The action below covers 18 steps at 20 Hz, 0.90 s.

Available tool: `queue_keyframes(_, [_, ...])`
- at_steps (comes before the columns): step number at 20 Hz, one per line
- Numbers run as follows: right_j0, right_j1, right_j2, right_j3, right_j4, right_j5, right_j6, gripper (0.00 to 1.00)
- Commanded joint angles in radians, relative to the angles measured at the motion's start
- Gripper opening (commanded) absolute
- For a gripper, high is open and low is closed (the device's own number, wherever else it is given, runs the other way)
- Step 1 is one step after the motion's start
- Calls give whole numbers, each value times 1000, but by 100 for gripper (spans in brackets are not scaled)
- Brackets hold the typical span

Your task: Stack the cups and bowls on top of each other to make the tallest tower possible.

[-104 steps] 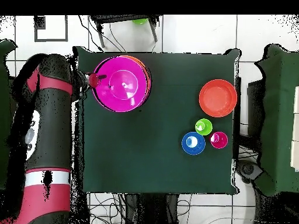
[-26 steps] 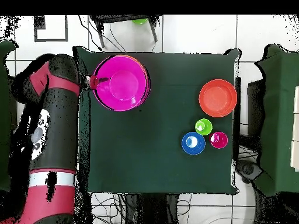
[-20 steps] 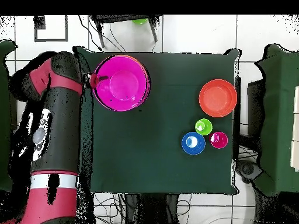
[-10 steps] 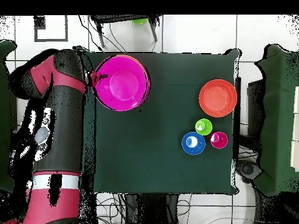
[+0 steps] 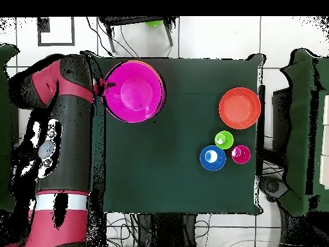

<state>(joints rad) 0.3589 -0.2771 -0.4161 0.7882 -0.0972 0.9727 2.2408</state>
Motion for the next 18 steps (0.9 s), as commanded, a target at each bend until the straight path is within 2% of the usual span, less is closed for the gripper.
queue_keyframes(1, [-9, -33, 125, 142, 37, 0, 40, 100])
queue_keyframes(8, [-7, -64, 124, 176, 52, 3, 30, 100])
queue_keyframes(18, [-32, -186, 141, 310, 73, -49, -19, 100])
